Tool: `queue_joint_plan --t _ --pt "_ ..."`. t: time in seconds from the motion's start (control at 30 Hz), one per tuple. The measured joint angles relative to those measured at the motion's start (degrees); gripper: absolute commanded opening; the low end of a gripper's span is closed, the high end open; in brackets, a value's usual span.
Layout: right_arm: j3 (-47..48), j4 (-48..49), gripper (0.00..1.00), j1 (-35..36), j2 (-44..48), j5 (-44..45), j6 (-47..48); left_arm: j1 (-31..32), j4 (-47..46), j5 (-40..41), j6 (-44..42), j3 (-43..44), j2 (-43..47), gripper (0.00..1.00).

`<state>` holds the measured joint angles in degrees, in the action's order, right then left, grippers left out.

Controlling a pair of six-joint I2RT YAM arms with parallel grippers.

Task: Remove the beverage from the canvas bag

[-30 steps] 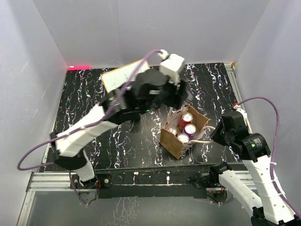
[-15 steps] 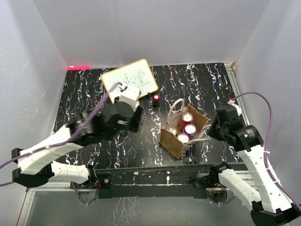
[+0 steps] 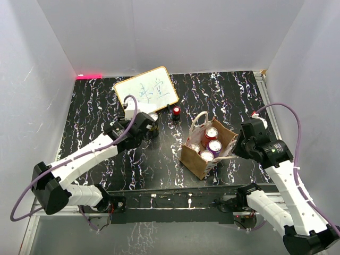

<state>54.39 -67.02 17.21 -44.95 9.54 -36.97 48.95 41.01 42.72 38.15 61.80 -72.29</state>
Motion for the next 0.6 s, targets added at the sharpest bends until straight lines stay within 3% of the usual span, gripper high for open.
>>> queue_joint_plan --t 0.2,0.37,0.6 --pt "-0.68 1.88 0.17 0.0 1.62 -1.2 2.64 -8.07 -10.38 -0.37 -1.11 -1.46 -1.6 0.0" --pt "-0.66 2.43 0.18 0.0 1.81 -1.4 3.87 -14.19 -17.09 -1.88 -2.16 -1.44 -8.39 0.0" --pt "-0.72 4.13 0.18 0.0 3.41 -2.4 4.85 -16.17 -21.68 -6.23 -2.36 -1.44 -16.87 0.0"
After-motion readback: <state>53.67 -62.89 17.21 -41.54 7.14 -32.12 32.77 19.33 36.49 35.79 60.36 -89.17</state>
